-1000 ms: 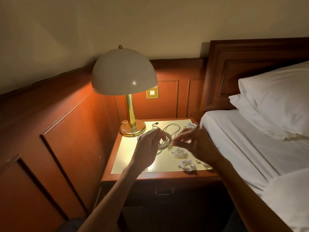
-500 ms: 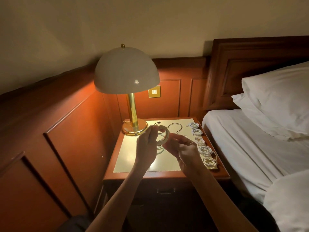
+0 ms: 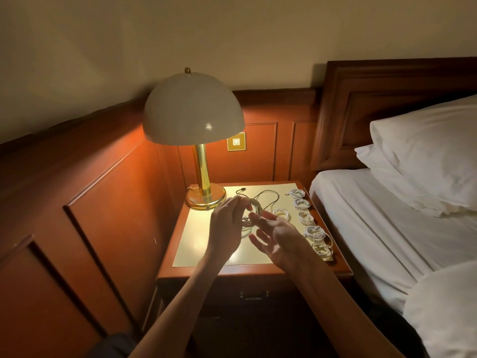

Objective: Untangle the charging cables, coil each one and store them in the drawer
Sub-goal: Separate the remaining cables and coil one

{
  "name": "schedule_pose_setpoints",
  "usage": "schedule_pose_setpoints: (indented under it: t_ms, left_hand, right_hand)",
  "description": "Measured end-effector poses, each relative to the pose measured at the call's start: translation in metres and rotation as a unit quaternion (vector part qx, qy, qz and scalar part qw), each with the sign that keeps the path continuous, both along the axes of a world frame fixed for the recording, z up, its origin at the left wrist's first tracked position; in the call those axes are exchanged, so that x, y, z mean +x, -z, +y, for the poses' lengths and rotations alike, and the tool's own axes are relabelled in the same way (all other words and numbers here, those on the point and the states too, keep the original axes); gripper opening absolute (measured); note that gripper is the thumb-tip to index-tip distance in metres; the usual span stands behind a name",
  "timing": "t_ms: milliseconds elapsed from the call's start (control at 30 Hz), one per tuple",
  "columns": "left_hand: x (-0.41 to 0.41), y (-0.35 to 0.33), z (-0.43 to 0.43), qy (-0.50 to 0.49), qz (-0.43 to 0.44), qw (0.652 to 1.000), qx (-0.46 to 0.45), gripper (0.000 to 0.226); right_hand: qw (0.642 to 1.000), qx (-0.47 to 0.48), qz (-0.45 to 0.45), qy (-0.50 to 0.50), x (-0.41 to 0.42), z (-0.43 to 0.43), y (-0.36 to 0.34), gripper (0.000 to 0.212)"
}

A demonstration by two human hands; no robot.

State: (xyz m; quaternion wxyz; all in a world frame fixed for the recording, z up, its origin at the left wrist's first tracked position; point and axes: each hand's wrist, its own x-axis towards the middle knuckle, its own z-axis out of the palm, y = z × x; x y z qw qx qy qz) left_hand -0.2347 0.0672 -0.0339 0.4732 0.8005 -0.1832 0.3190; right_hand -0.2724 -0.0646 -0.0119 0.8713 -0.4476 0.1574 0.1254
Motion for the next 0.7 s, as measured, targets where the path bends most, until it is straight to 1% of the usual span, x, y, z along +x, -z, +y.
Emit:
schedule_pose_setpoints:
  t_ms: [133, 167, 233, 267, 367, 400, 500, 600, 700]
  left_hand:
    - [0.0, 0.0, 0.004, 0.033, 0.042, 0.998, -0.021, 0.025]
    - [0.0, -0.001, 0.003, 0.041, 0.04, 0.998, -0.026, 0.026]
    - [0.0, -0.002, 0.003, 0.048, 0.011, 0.999, -0.015, 0.027]
    - [0.001, -0.001, 0.004, 0.05, -0.009, 0.999, 0.0, 0.026]
    - [0.004, 0.003, 0.006, 0.046, -0.06, 0.996, 0.049, 0.036]
    - [0.004, 0.004, 0.006, 0.043, -0.069, 0.995, 0.062, 0.036]
    - [0.006, 0.008, 0.007, 0.023, -0.095, 0.991, 0.096, 0.031]
    - [0.006, 0.008, 0.006, 0.006, -0.107, 0.987, 0.121, 0.031]
    - [0.006, 0.011, 0.005, -0.002, -0.106, 0.984, 0.142, 0.034]
  right_hand:
    - [0.993, 0.105, 0.035, -0.042, 0.002, -0.004, -0.005, 0.024]
    - [0.989, 0.134, 0.031, -0.053, 0.001, -0.005, -0.007, 0.026]
    - [0.983, 0.17, 0.012, -0.072, -0.001, -0.005, -0.01, 0.039]
    - [0.985, 0.159, 0.004, -0.074, -0.002, -0.006, -0.01, 0.046]
    - [0.997, 0.051, -0.02, -0.054, 0.001, -0.007, -0.007, 0.067]
    - [0.999, 0.02, -0.027, -0.039, 0.001, -0.008, -0.005, 0.067]
    - [0.999, -0.028, -0.027, 0.001, 0.002, -0.013, 0.001, 0.051]
    - [0.999, -0.039, -0.015, -0.001, 0.004, -0.016, 0.003, 0.056]
    - [0.995, -0.088, 0.01, -0.043, 0.008, -0.02, -0.002, 0.058]
